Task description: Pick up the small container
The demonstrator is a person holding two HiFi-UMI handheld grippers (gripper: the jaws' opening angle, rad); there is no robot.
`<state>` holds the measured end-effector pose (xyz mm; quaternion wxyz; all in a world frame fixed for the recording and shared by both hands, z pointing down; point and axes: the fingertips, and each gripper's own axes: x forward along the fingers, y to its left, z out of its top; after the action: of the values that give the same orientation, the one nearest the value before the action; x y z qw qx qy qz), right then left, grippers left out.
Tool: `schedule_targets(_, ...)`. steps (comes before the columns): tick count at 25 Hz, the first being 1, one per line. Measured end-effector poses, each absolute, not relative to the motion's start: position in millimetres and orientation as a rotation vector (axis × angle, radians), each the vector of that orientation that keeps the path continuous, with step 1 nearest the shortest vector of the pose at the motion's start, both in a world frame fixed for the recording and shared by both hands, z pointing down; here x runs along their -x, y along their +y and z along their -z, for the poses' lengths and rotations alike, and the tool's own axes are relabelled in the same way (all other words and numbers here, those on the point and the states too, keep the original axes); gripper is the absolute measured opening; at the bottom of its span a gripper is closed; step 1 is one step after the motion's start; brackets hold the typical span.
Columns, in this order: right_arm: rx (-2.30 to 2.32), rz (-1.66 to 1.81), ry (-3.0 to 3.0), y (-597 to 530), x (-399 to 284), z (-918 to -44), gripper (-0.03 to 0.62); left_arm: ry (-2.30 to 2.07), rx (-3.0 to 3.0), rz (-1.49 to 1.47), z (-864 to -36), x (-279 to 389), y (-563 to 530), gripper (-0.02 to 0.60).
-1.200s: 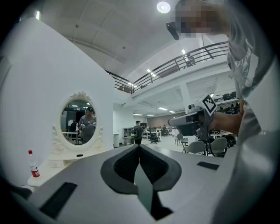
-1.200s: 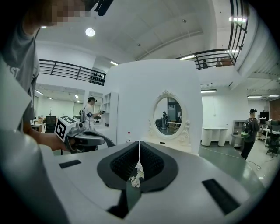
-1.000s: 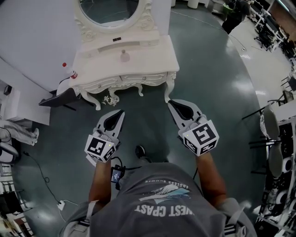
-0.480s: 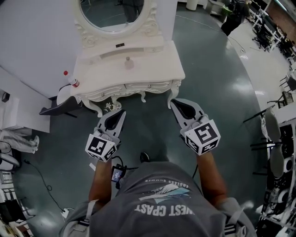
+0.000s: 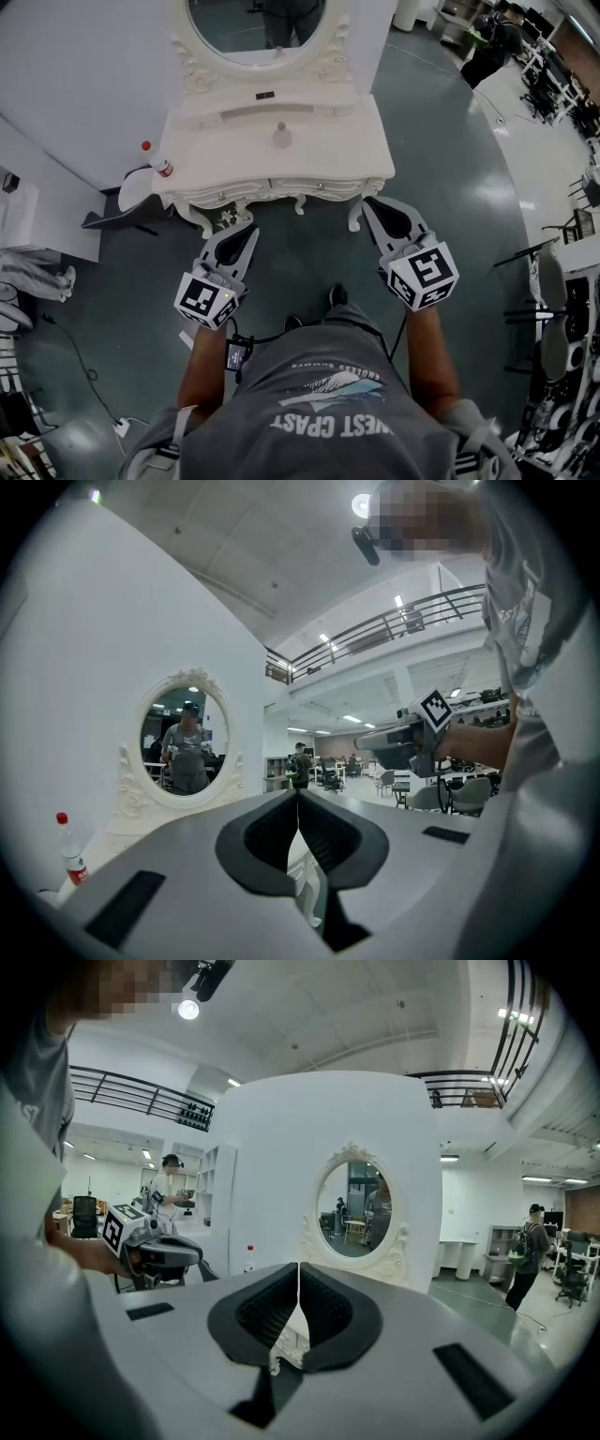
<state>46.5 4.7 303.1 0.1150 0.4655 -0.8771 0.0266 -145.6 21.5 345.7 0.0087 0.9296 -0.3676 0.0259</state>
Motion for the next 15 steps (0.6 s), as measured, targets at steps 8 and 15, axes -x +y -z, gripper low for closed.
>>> schedule_targets(8,-1.206,-0.083,-2.664,-64.7,-14.4,-313.0,0.028,-1.353,-2.796,-0.1,-351.0,180.9,-4.7,0.018)
schedule_targets(15,-1.065,-0.056,-2.724,-112.8,15.6,-307.5,0.028,-1.473,-2.726,-0.09,-349.8,197.6,-32.0,0.017)
